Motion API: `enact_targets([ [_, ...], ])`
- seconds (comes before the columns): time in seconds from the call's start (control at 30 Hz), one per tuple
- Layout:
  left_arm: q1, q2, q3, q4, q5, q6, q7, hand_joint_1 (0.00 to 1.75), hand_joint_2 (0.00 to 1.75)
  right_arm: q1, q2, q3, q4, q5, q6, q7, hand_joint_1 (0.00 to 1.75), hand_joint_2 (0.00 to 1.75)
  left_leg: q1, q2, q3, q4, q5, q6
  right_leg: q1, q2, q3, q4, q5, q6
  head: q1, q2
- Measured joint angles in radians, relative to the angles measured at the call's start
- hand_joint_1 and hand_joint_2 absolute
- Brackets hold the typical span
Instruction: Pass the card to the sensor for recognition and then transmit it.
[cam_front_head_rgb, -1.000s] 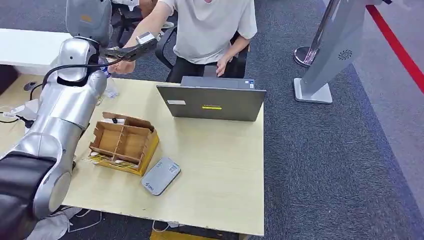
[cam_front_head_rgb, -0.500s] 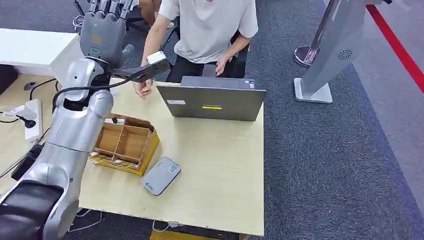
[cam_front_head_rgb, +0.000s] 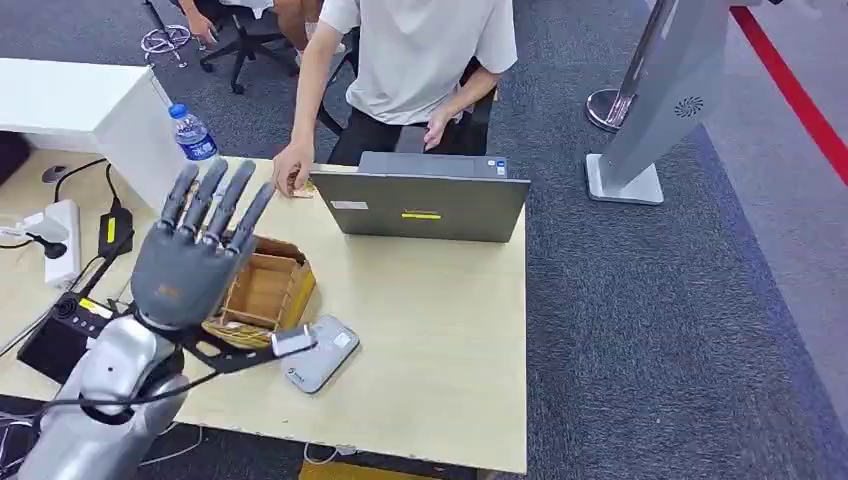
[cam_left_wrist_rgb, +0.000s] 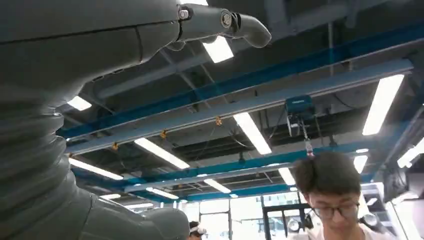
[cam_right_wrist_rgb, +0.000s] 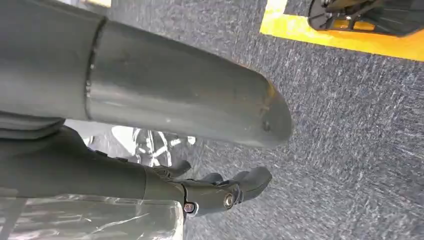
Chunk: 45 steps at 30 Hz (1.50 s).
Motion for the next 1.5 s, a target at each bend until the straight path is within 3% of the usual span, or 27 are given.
enact_targets([
  [0.1,0.179,0.026,0.008,-0.069,-0.046,0.058,-0.009,0.0,1.75,0.006,0.0,-0.015,0.0,-0.003,-0.008,0.003,0.0,0.0,0.0,-0.001,0.0,0.0,-0.001,0.001,0.0,-0.001,0.0,0.0,-0.001,0.001,0.0,0.0],
  [0.27,0.419,0.087,0.033,-0.138,-0.004,0.03,0.044,0.0,1.75,0.009,-0.001,-0.035,0.0,-0.014,-0.008,0.004,0.0,0.0,0.0,-0.001,0.0,0.0,-0.003,0.002,0.0,-0.001,0.0,-0.001,-0.003,0.001,0.0,0.0],
  [0.37,0.507,0.116,0.051,-0.155,0.0,0.015,0.067,0.0,1.75,0.008,-0.002,-0.046,-0.001,-0.014,-0.008,0.004,0.0,0.0,0.0,-0.002,0.0,0.0,-0.003,0.002,0.0,-0.003,0.001,-0.001,-0.003,0.001,0.0,0.0],
  [0.5,0.554,0.132,0.058,-0.169,0.0,0.007,0.072,0.0,1.75,0.008,-0.002,-0.05,-0.002,-0.014,-0.008,0.004,0.0,0.0,0.0,-0.003,0.0,0.0,-0.002,0.002,0.0,-0.004,0.002,-0.001,-0.003,0.001,0.0,0.0],
  [0.93,0.585,0.144,0.069,-0.179,0.001,0.006,0.073,0.0,1.75,0.007,-0.002,-0.053,-0.004,-0.014,-0.008,0.004,0.0,0.0,0.0,-0.003,0.001,0.0,-0.002,0.001,0.0,-0.004,0.003,-0.001,-0.003,0.001,0.001,0.0],
  [1.0,0.585,0.144,0.069,-0.181,0.003,-0.023,0.096,0.0,1.75,0.007,-0.002,-0.053,-0.004,-0.014,-0.009,0.004,0.0,0.0,0.0,-0.003,0.001,0.0,-0.002,0.001,0.0,-0.004,0.003,-0.001,-0.003,0.001,0.001,0.0],
  [1.07,0.593,0.141,0.082,-0.18,-0.021,-0.045,0.155,0.0,1.75,0.007,-0.002,-0.054,-0.004,-0.013,-0.01,0.006,0.0,0.0,0.0,-0.003,0.001,0.0,-0.002,0.001,0.0,-0.004,0.003,-0.001,-0.003,0.001,0.0,0.0],
  [1.17,0.576,0.109,0.112,-0.14,-0.057,-0.076,0.221,0.0,1.75,0.007,-0.002,-0.054,-0.004,-0.005,-0.01,0.011,0.0,0.0,0.0,-0.004,0.002,0.0,-0.002,0.002,0.0,-0.005,0.003,-0.001,-0.003,0.001,0.001,0.0],
  [1.27,0.539,0.069,0.144,-0.06,-0.059,-0.107,0.24,0.0,1.75,0.007,-0.002,-0.054,-0.005,0.011,-0.01,0.015,0.0,0.0,0.0,-0.004,0.002,0.0,-0.002,0.002,0.0,-0.005,0.003,-0.001,-0.003,0.001,0.0,0.0],
  [1.5,0.359,-0.047,0.232,0.175,-0.013,-0.187,0.174,0.0,1.75,0.003,-0.002,-0.049,-0.004,0.058,0.001,0.017,0.0,0.0,0.0,-0.008,0.002,0.0,0.0,0.002,0.0,-0.009,0.005,-0.001,-0.002,0.0,0.001,0.0],
])
